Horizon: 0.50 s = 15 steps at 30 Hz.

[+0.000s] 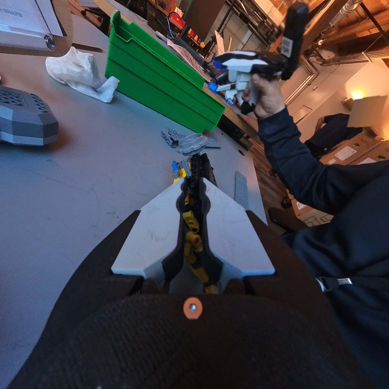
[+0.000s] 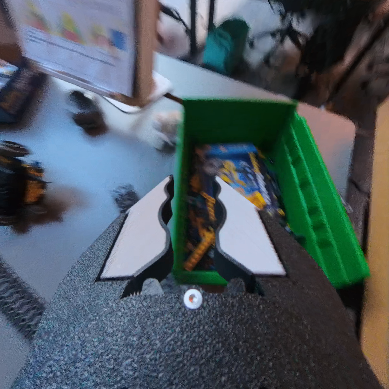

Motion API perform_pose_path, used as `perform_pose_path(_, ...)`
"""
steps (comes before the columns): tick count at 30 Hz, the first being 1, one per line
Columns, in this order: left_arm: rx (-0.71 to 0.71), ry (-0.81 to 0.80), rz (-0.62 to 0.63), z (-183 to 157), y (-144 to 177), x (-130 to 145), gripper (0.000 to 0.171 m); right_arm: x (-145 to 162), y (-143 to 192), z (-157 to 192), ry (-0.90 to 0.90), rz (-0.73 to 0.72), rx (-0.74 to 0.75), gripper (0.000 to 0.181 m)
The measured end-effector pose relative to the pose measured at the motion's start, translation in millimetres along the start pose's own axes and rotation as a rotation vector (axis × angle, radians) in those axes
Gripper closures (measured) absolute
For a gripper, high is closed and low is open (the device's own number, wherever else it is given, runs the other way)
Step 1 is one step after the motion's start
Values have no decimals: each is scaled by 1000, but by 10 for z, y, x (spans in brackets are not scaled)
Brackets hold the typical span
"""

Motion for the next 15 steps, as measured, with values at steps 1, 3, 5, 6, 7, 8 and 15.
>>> perform_pose_path(1, 6, 1, 1, -6, -2, -1, 163, -79, -38, 252, 32, -49, -80, 149)
perform_pose_path(3, 34, -2, 0, -34, -7, -6, 164, -109, -206, 775, 28, -76, -287, 148)
perform_pose_path(5, 51, -16, 3, -63, -13, -8, 164, -24, -442, 1226, -54, -34, -481, 142)
perform_pose_path(6, 49, -27, 4, -71, -15, -9, 164, 29, -564, 1409, -84, -8, -554, 136)
perform_pose_path(7, 51, -36, 4, -83, -15, -11, 164, 82, -682, 1558, -88, 11, -600, 134)
perform_pose_path(8, 56, -46, 5, -95, -14, -14, 164, 135, -798, 1681, -74, 25, -626, 132)
perform_pose_path(15, 118, -263, 23, -290, -3, -41, 164, 236, -1177, 2209, -223, 93, -982, 141)
Point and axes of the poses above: each gripper's, where its closed fingertips meet, y back along the fingers, x out of its underside, z = x × y across the jaws, the point moved 7 cm from there along y, back along the fingers, and after that the axes turned 8 degrees about -z, right-handed, at the moved point
